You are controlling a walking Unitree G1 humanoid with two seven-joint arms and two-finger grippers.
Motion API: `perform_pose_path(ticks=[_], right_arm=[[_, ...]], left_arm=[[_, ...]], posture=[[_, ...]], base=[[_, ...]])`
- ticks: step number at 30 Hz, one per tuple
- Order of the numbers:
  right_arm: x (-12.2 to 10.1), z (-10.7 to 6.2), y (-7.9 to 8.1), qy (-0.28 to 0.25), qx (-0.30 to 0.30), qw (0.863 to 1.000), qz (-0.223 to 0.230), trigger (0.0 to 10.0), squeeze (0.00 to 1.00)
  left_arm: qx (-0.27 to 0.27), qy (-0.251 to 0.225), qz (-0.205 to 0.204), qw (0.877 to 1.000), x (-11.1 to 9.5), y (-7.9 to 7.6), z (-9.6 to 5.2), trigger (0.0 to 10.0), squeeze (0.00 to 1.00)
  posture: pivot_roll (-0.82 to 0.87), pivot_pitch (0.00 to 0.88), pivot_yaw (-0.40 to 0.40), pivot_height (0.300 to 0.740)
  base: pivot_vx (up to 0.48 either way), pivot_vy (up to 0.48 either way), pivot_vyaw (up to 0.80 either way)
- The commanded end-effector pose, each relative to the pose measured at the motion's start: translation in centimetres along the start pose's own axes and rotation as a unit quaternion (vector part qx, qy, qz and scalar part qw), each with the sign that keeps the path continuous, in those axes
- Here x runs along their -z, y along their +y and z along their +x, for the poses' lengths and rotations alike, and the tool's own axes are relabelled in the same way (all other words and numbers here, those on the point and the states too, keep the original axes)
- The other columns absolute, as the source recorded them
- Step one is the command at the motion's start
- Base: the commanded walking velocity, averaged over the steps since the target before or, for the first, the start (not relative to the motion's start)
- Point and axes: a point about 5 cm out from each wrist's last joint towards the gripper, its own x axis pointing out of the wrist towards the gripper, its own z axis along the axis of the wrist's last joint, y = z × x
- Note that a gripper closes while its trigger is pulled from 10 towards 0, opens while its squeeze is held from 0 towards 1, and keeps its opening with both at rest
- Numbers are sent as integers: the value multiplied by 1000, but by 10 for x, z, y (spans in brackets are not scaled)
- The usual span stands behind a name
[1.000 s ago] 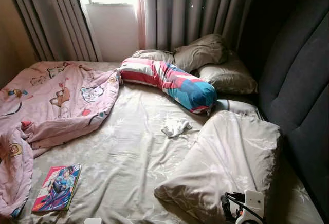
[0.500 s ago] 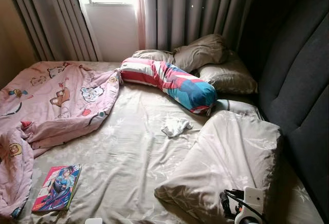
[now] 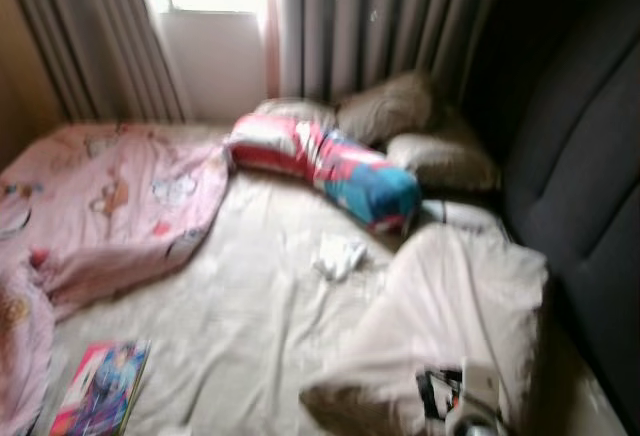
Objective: Clean up the room
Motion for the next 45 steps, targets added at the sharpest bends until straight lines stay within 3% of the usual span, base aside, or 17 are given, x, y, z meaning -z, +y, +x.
perform_pose_path(ticks=[1, 20, 31, 39, 45], right_arm=[[0, 0, -1, 2, 3, 1000, 6, 10000, 0], [0, 1, 0, 4, 10, 1000, 13, 10000, 0], [2, 0, -1, 10, 11, 1000, 10, 10000, 0], [2, 0, 1, 13, 7, 1000, 8, 10000, 0], [4, 0, 3, 19, 1, 1000, 4, 10000, 0]], left_arm=[[2, 11, -1, 1000, 7, -1, -1, 10000, 0], [2, 9, 4, 1000, 5, 0, -1, 10000, 0], [3, 8, 3, 1000, 5, -1, -1, 10000, 0], [1, 6, 3, 1000, 4, 0, -1, 10000, 0], [-1, 7, 3, 1000, 3, 0, -1, 10000, 0]], posture=[[16, 0, -35, 740], [13, 0, -35, 740], [18, 0, -36, 740], [16, 0, -32, 740], [15, 0, -30, 740]], base=[[0, 0, 0], [0, 0, -124], [0, -267, 0], [0, -266, -665], [0, -89, 0]])
